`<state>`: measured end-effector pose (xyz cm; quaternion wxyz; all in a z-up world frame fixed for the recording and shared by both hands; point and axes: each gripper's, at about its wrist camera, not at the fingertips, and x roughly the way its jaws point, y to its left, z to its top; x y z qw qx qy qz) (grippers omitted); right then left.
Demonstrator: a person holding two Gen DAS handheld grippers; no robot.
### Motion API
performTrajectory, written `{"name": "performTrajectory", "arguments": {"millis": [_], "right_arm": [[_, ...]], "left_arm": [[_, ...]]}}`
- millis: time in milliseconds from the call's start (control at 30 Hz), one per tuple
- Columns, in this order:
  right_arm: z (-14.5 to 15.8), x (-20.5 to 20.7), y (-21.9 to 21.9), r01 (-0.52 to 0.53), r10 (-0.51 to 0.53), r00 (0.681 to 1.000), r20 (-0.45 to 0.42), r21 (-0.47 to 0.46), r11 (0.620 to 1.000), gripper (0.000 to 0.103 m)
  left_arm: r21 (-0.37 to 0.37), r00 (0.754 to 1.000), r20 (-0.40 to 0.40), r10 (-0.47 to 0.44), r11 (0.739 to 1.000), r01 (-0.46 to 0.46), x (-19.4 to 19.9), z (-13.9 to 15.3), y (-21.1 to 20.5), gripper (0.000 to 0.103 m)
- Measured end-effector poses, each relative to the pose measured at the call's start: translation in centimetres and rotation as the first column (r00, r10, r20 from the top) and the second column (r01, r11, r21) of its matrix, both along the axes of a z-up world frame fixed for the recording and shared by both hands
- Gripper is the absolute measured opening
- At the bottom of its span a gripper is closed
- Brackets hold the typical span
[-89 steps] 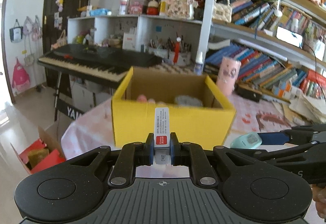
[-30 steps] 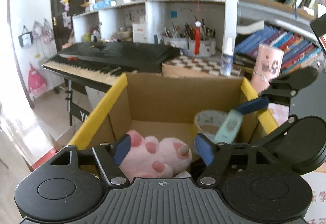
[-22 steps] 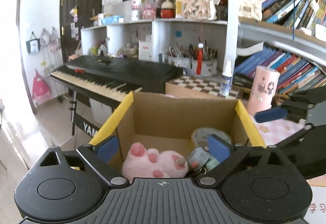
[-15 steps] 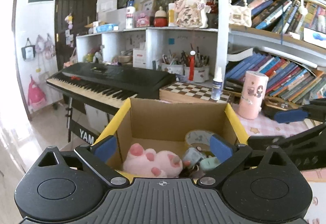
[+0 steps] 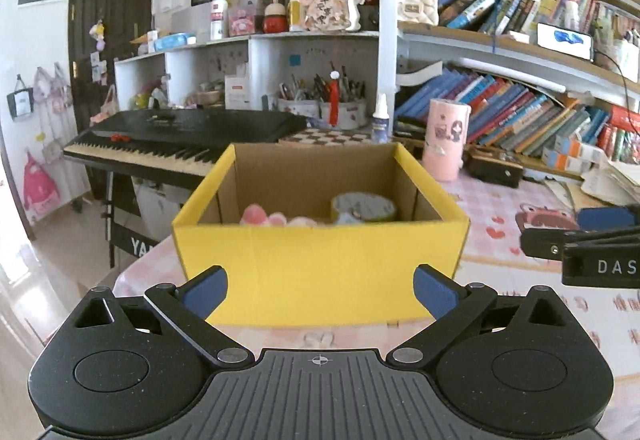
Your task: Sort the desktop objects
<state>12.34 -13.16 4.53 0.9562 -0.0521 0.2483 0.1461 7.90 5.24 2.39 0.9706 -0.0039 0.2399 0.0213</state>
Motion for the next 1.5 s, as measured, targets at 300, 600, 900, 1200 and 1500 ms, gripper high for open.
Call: {"name": "performTrajectory", "arguments": {"millis": [300, 600, 900, 1200, 1500], "right_arm": [[-2.8, -6.7, -0.2, 0.182, -0.182, 0.983, -0.001, 0.014, 0.983, 0.086], [-4.2, -11.2, -0.3, 0.296, -0.296, 0.955, 0.000, 0.013, 0.955, 0.101], [-4.3, -12.9, -1.8, 0.354, -0.354, 0.935, -0.032, 0.026, 0.935, 0.103], [-4.7, -13.5, -3.0, 0.371, -0.369, 0.927, -0.062, 0.026, 0.928, 0.103], [-5.1, -13.8, -3.4, 0.369, -0.366, 0.926, -0.097, 0.022, 0.929, 0.103]], "left_arm": [[0.041, 1.000, 0.010, -0.012, 0.999, 0.012, -4.0, -1.1, 0.0, 0.101], [0.077, 0.993, 0.022, -0.114, 0.991, 0.112, -6.6, -1.6, -0.8, 0.103], [0.069, 0.989, -0.002, -0.149, 0.986, 0.149, -6.6, -1.9, -1.9, 0.103], [0.074, 0.984, -0.038, -0.176, 0.981, 0.178, -6.9, -2.4, -3.2, 0.103], [0.068, 0.981, -0.061, -0.182, 0.980, 0.186, -7.1, -2.7, -3.6, 0.103]]}}
